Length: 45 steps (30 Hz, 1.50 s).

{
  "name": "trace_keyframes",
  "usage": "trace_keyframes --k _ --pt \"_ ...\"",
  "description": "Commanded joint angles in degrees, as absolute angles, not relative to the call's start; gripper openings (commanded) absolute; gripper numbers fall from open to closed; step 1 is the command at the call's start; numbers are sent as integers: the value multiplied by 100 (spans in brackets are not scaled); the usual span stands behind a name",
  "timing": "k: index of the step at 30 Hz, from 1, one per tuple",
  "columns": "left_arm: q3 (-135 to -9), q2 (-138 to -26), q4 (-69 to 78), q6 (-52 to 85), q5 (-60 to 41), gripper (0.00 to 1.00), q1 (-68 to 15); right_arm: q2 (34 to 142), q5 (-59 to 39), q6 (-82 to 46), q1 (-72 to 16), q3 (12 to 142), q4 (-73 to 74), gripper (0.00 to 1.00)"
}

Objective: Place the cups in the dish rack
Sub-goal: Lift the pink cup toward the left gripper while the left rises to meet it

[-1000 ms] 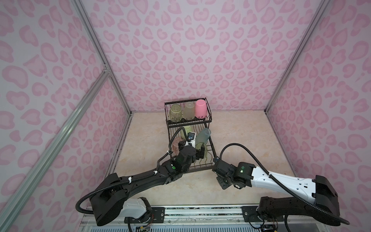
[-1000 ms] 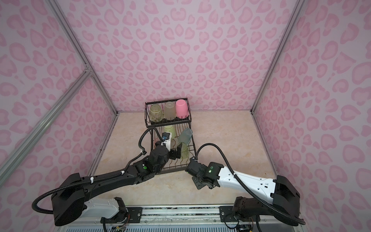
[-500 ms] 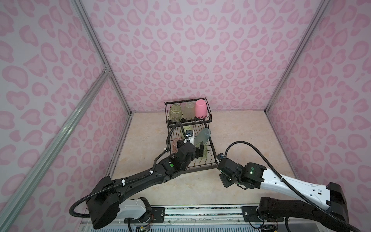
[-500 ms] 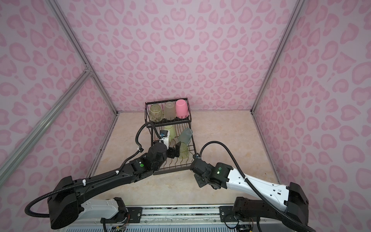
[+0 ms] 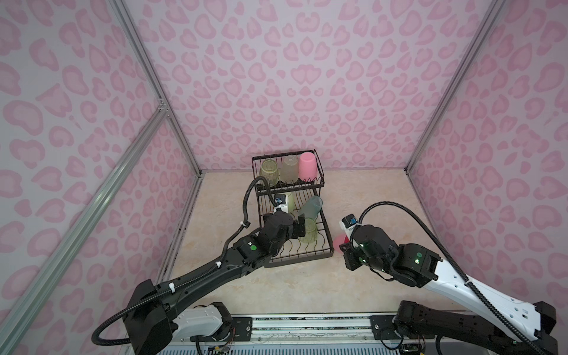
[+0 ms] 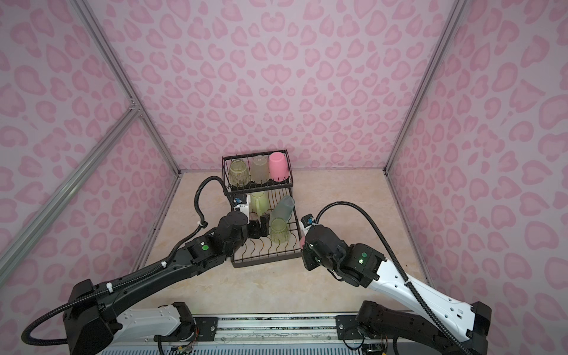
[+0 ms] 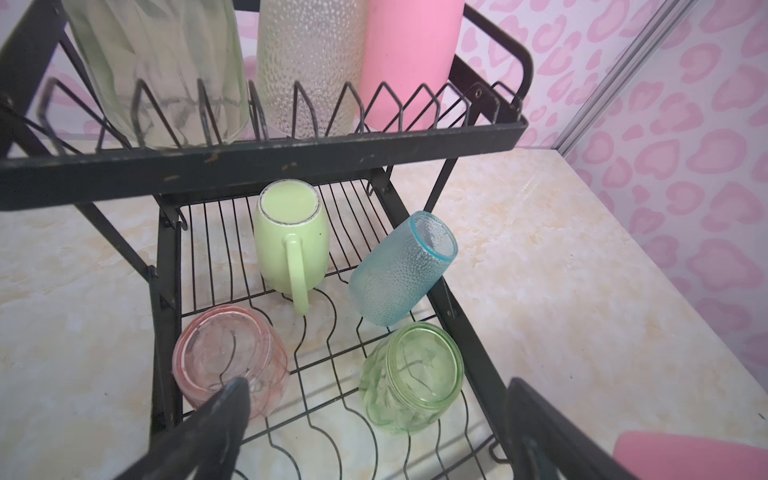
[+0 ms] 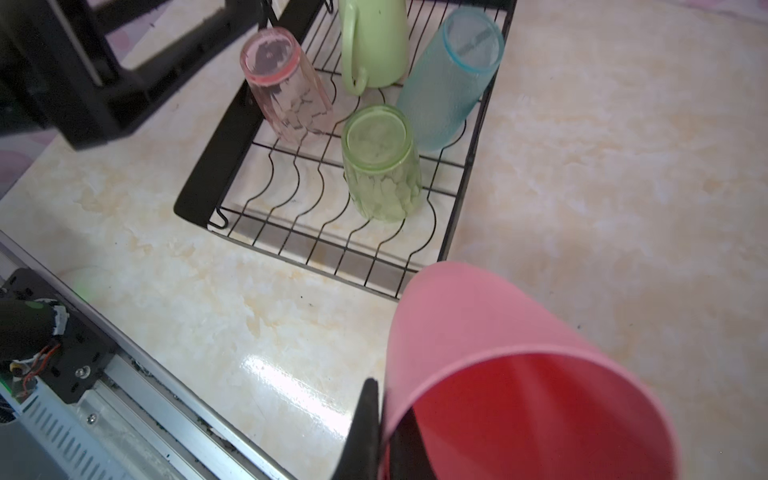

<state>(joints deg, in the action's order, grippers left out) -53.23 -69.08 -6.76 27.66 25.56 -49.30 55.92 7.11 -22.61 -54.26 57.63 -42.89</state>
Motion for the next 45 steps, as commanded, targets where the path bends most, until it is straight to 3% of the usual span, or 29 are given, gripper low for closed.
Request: trace_keyframes --k 1,11,22,30,45 --pt "-5588 -6715 -1147 3041 2242 97 -4863 5633 583 -1922 -5414 5993 -4022 0" --pt "-6111 -6246 -1770 3412 1574 97 -4666 5687 196 -1513 -5397 6768 -3291 0" --pt "-6410 -5859 -1883 4990 -141 97 -3517 5601 -599 -1353 -5389 5874 -182 0" --pt "-5745 -5926 -418 6978 -2145 99 -2629 5871 -960 -1292 -5363 5243 1644 0" --pt "-5011 -5872 1316 8513 -2679 99 -2462 6716 -1453 -1400 -5262 5060 3083 0"
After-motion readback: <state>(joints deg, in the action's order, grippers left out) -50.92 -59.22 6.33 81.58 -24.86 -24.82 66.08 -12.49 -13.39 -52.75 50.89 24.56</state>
